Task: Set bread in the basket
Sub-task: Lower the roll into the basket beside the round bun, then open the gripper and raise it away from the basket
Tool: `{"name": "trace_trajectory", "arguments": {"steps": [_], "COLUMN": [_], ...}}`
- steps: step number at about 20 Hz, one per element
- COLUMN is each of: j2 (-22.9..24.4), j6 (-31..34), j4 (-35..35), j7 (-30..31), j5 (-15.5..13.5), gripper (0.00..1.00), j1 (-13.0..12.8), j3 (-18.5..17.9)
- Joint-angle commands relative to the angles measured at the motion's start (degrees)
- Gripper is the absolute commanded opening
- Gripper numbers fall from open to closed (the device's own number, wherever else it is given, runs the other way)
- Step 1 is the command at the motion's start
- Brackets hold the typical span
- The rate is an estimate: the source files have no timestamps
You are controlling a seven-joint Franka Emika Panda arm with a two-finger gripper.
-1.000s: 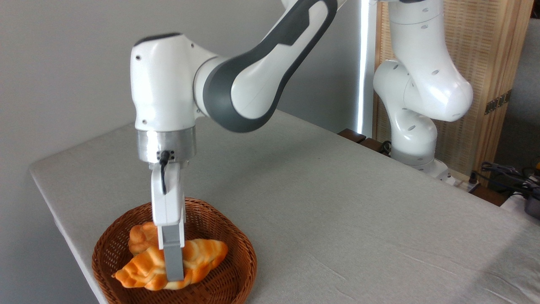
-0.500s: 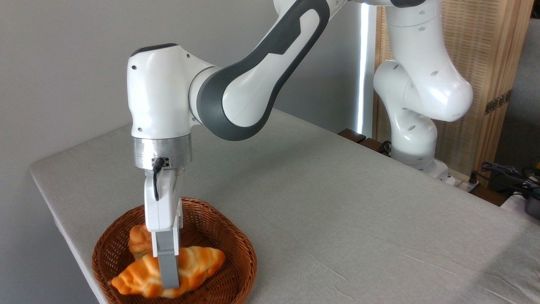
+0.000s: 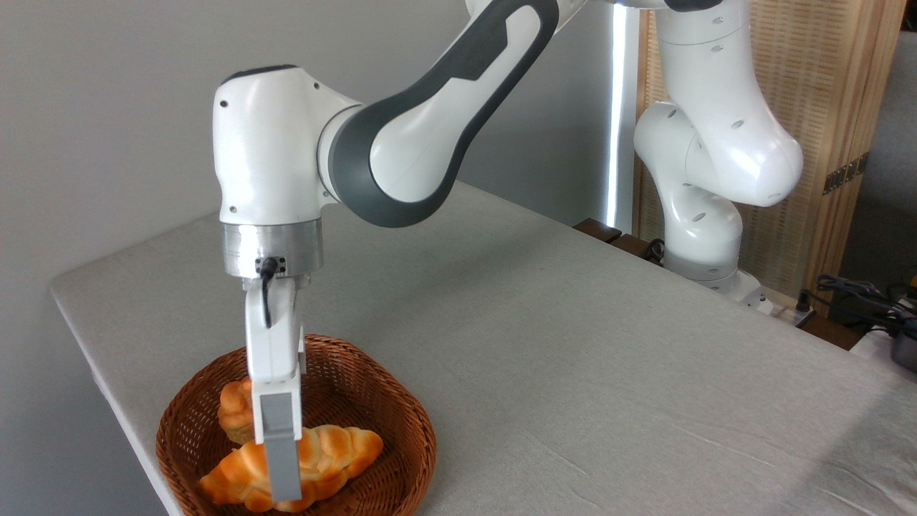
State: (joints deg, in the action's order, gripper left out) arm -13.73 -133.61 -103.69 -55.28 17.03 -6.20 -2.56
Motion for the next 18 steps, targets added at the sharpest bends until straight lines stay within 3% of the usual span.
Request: {"name": "trace_trajectory", "arguments": {"steps": [1,4,7,9,14,18], "j2": [2.0,2.1,3.4,5.2,9.9,10.8], "j6": [4.9,9.3,9.6,11.0,20.7,33.7], "j4": [0.2,0.2,0.5,0.8,3.3,10.3], "j7": [13.2,15.5,15.3,15.2,15.2,15.5], "j5": [0.2,-1.8,-11.8,-16.4,-21.2,-21.4], "gripper": [1.00,1.00,1.00,1.00,1.00,1.00], "j1": [-0.1,-0.1,0.0,0.2,3.4,4.3], "j3": [2.5,4.1,3.3,2.2,2.1,2.5]}}
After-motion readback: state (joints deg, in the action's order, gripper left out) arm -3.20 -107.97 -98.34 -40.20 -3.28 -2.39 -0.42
